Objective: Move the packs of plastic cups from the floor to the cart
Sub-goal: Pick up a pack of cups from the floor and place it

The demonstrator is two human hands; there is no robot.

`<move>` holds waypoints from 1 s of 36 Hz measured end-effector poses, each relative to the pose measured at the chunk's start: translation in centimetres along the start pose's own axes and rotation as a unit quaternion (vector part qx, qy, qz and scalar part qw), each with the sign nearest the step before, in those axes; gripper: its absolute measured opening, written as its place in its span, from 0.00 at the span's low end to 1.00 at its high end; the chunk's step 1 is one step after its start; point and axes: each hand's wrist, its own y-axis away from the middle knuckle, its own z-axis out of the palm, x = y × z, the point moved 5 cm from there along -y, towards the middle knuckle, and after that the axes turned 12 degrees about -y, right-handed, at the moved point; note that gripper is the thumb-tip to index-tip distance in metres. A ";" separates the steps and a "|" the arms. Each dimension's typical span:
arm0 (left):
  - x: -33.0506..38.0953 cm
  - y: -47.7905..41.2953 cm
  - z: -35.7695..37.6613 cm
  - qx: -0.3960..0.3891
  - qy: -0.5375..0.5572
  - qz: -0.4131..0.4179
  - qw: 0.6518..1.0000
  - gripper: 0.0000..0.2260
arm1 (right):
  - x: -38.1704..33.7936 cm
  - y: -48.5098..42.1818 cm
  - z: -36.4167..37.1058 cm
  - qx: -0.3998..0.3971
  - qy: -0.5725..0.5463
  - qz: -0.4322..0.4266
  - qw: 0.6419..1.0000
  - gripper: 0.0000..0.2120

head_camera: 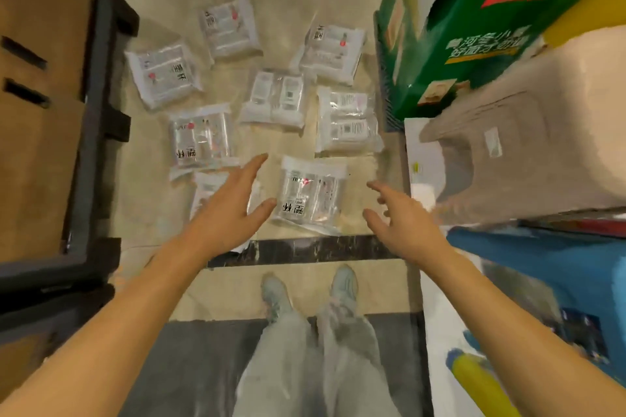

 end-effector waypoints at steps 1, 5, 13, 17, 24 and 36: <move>-1.1 -1.4 1.8 -0.012 0.002 -0.001 1.000 0.32 | 1.3 -1.5 1.5 -0.005 -0.012 0.006 1.000 0.25; -6.1 -7.6 9.8 -0.047 0.017 -0.006 0.999 0.31 | 7.1 -8.2 8.3 -0.020 -0.025 0.029 0.999 0.26; -18.0 -19.8 28.0 -0.087 -0.008 -0.015 0.996 0.30 | 20.4 -22.2 22.6 -0.025 -0.044 0.041 0.998 0.30; -22.8 -24.8 35.5 -0.089 0.001 -0.021 0.996 0.29 | 26.6 -27.7 27.8 -0.010 -0.067 0.051 0.996 0.34; -27.6 -29.9 44.8 -0.115 0.000 -0.020 0.993 0.30 | 32.5 -33.3 33.4 -0.011 -0.082 0.065 0.994 0.40; -24.6 -28.0 35.9 -0.056 0.086 -0.032 0.994 0.31 | 25.5 -31.6 27.5 0.059 -0.148 0.030 0.987 0.40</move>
